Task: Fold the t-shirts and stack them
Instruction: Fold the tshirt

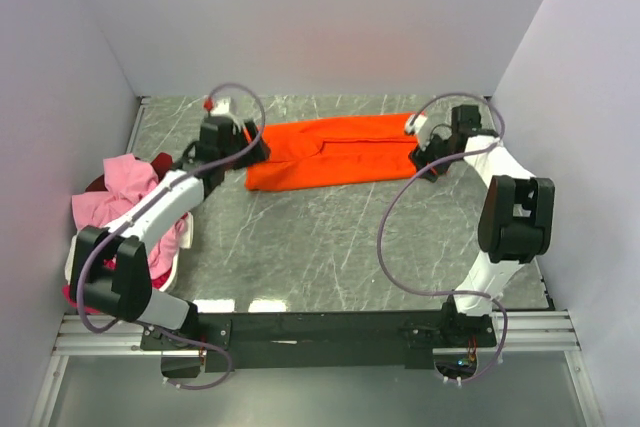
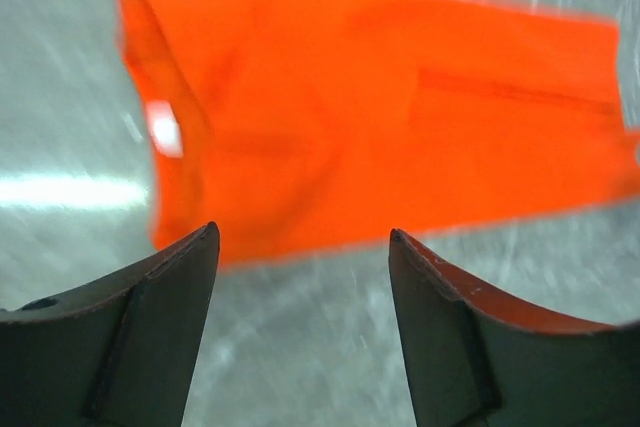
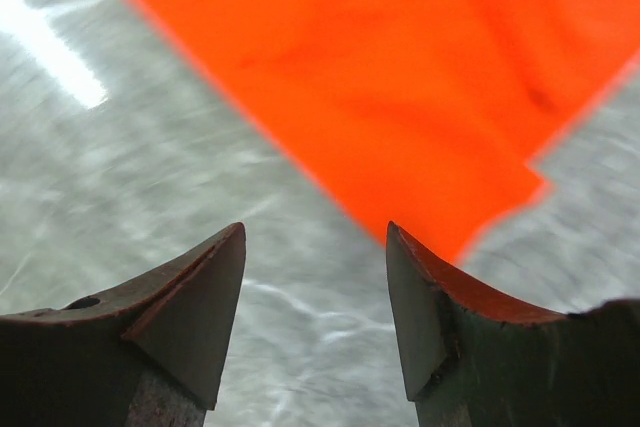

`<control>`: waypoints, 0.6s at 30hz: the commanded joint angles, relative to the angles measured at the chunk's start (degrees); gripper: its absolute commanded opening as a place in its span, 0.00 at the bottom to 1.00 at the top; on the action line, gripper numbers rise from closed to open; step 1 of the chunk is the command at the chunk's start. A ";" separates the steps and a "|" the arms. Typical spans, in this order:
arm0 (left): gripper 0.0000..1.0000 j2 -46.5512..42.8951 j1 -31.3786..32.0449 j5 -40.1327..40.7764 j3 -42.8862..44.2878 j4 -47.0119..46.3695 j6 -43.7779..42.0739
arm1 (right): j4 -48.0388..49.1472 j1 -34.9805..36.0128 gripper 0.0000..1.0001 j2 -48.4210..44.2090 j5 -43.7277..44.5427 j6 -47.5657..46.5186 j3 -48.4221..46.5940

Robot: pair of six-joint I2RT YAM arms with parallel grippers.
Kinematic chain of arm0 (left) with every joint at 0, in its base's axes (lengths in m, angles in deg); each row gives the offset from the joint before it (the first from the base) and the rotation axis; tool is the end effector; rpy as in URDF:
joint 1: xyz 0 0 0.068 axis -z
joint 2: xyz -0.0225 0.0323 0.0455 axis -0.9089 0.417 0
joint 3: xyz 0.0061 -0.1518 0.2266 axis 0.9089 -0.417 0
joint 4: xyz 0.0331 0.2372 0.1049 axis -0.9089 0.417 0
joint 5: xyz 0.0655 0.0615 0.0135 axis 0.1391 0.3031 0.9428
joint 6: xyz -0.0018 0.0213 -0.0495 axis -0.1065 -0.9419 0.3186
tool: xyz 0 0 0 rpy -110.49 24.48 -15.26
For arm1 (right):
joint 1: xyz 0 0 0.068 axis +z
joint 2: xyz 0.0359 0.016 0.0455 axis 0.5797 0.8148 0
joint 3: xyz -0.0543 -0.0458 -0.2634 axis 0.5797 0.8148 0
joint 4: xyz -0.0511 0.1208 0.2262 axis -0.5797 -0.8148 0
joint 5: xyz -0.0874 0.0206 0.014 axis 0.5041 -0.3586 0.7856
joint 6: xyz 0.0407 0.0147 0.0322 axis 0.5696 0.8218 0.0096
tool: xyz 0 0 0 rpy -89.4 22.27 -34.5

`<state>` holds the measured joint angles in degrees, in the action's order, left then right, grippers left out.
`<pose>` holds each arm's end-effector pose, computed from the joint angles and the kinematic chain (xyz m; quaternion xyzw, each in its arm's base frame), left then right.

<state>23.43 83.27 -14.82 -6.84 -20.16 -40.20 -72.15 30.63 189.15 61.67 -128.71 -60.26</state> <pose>0.3164 -0.1008 0.2961 -0.1003 0.8583 -0.1872 0.4672 0.3794 -0.0154 0.2249 -0.4518 0.8230 0.0708 0.3370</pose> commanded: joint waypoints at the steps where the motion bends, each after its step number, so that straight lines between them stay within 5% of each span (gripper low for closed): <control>1: 0.73 0.15 -0.16 -8.80 -10.36 -5.46 15.82 | 2.46 1.28 0.65 -3.86 -1.75 -8.45 5.15; 8: 0.70 2.32 -0.77 -3.72 -20.83 -12.23 29.91 | 7.12 3.92 0.65 -2.98 8.62 -7.66 7.36; 18: 0.64 15.16 -3.67 -0.47 -13.81 -13.48 37.12 | 10.03 4.53 0.64 -3.24 10.74 -6.25 9.38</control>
<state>36.11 80.40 -18.01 -23.12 -32.34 -6.61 -64.48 34.83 187.75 71.46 -135.20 -51.01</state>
